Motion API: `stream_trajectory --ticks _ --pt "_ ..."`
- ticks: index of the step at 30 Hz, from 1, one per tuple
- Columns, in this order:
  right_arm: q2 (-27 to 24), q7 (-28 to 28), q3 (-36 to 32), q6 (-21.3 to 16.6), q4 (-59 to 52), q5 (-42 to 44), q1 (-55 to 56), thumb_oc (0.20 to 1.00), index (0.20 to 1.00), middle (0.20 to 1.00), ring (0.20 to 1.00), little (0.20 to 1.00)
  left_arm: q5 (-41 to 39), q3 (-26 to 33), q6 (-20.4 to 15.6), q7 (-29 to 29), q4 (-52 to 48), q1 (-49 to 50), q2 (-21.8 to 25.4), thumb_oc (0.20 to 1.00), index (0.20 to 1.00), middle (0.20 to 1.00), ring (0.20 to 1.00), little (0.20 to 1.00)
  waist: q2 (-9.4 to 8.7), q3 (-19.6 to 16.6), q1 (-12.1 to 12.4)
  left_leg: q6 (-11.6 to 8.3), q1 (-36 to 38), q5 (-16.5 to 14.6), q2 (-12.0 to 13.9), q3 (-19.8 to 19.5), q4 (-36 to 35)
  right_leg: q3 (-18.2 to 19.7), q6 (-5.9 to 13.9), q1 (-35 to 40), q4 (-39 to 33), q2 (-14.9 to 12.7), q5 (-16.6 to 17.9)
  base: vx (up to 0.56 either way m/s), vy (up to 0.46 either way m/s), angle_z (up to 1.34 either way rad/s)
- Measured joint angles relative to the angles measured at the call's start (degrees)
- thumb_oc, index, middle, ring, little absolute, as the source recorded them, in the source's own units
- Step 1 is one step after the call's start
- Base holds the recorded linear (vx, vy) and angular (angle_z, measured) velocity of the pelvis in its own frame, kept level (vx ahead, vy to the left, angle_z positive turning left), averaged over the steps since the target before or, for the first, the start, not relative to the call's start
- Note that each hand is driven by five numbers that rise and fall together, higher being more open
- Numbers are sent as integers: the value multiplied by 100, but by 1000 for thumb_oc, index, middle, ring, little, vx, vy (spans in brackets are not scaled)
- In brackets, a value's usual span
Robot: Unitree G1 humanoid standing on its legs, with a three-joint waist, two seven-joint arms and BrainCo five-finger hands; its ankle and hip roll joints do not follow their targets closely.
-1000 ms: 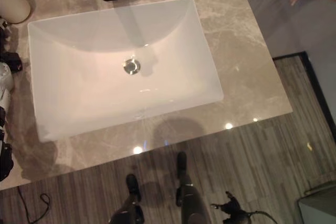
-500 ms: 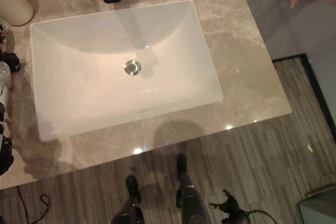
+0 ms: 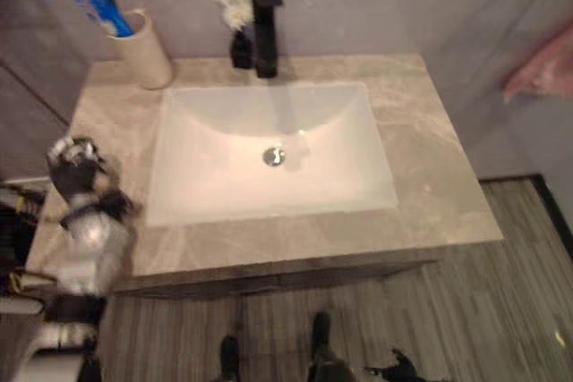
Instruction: Put brush and paste in cup on sink, flatten towel.
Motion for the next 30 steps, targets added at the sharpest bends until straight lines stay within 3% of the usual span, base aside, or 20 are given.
stream_trajectory --ticks 2,3,9,13,21,22,23,24,25,27,28,30 --pt "1 0 -293 3 27 -7 111 1000 1000 1000 1000 1000 -33 125 -205 -340 -118 687 -80 200 200 200 200 200 42 10 95 52 100 42 -82 -342 1 19 25 333 11 -22 -161 6 43 104" --pt "0 1 -290 0 55 -63 116 1000 1000 1000 1000 1000 -238 238 -112 -513 36 922 11 200 200 200 200 200 13 -1 131 56 228 35 -129 -465 1 1 49 581 -130 -60 -164 28 96 47" --pt "16 12 -93 5 -124 -277 -65 1000 1000 1000 1000 1000 -406 454 10 -980 429 958 81 200 200 200 200 200 -252 -27 128 165 714 -81 -310 -338 1 116 160 990 -130 -220 -234 27 101 -3" --pt "11 21 -93 36 -72 -361 -52 1000 1000 1000 1000 1000 -419 437 205 -1117 504 895 125 200 200 200 200 200 -269 -23 108 241 913 -128 -425 -287 26 196 229 1135 -91 -324 -174 18 121 -7" --pt "2 30 -194 159 -87 -386 -212 1000 1000 1000 1000 1000 -373 298 607 -1365 987 650 276 200 200 200 200 200 -158 296 -37 487 1439 -274 -653 -271 94 896 216 1031 1189 -606 -431 -2 145 -1" --pt "8 30 -279 163 -108 -369 -233 1000 1000 1000 1000 1000 -371 279 626 -1387 991 628 300 200 200 200 200 200 -131 398 -39 553 1501 -295 -676 -306 156 1110 197 875 1692 -616 -463 35 149 11" --pt "9 29 -305 162 -124 -346 -209 1000 1000 1000 1000 1000 -366 263 625 -1425 977 624 312 200 200 200 200 200 -103 405 -58 599 1523 -271 -671 -336 149 1282 196 731 1998 -577 -471 46 130 12" --pt "23 29 -301 159 -105 -316 -170 1000 1000 1000 1000 1000 -362 271 625 -1445 974 620 305 200 200 200 200 200 -80 420 -95 665 1585 -235 -637 -390 159 1603 220 628 2212 -382 -828 54 94 26" --pt "58 30 -289 155 -110 -310 -166 1000 1000 1000 1000 1000 -363 278 628 -1447 997 623 300 200 200 200 200 200 -27 438 -182 678 1577 -227 -540 -520 189 1993 104 647 2317 13 -1155 50 49 34" --pt "92 26 -291 153 -66 -218 -117 1000 1000 1000 1000 1000 -318 256 629 -1495 1013 626 359 200 200 200 200 200 -79 430 -236 664 1594 -221 -538 -582 142 2182 -17 640 1925 522 -1238 72 8 31" --pt "82 23 -293 154 -9 -218 -94 1000 1000 1000 1000 1000 -317 226 626 -1504 1019 623 372 200 200 200 200 200 -169 380 -235 631 1576 -231 -661 -573 121 2152 -190 666 1582 486 -1042 110 1 17" --pt "-22 18 -314 163 137 -219 -59 1000 1000 1000 1000 1000 -322 103 637 -1531 1039 638 142 200 200 200 200 200 -10 399 -321 623 1540 -270 -673 -495 228 1920 -173 761 1370 409 -976 120 0 17"
